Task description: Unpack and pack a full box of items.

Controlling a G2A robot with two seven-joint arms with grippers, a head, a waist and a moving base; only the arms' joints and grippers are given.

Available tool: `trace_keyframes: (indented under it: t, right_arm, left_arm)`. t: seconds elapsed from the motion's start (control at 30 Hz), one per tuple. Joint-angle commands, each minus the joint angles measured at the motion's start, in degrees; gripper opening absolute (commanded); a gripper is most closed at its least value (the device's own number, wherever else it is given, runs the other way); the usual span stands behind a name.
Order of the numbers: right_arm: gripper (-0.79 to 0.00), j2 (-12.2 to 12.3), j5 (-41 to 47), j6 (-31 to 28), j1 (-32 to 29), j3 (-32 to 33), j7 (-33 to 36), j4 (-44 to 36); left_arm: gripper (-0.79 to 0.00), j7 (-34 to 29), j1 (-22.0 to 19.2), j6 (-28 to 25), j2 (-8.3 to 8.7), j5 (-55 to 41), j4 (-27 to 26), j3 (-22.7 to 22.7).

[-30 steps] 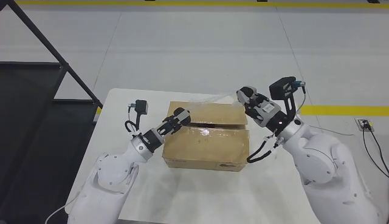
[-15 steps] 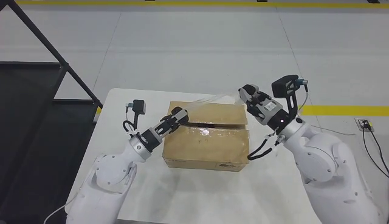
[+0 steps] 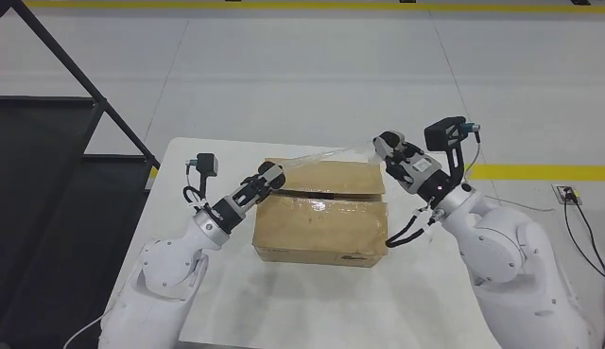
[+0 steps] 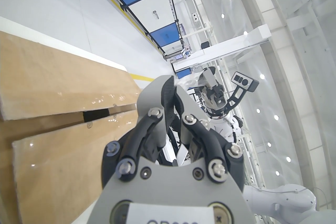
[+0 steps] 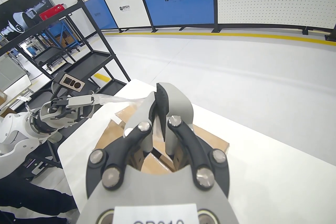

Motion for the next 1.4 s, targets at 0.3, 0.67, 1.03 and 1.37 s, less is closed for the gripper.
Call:
trace_keyframes:
  t: [0.3, 0.67, 1.03, 1.37]
  right_arm:
    - [-0.785, 0.3, -2.3, -2.2, 3.4, -2.9, 10.5, 2.3]
    - [-0.785, -0.1, -4.1, -1.6, 9.9, -9.3, 22.6, 7.3]
    - [-0.785, -0.8, -3.9, -0.3, 13.7, -13.2, 24.8, 11.6]
    - [-0.785, -0.9, -2.6, 0.8, 13.7, -14.5, 28.1, 10.4]
  left_arm:
    - [-0.785, -1.6, 1.9, 1.0, 0.65, -0.5, -1.2, -3.1]
    - [-0.785, -1.6, 3.8, 3.4, 1.00, -0.5, -1.6, -4.3]
    - [0.000, -1.7, 5.2, 6.6, 1.35, 1.0, -1.3, -4.7]
    - [0.000, 1.1, 6.7, 6.6, 1.81, 0.3, -2.0, -8.6]
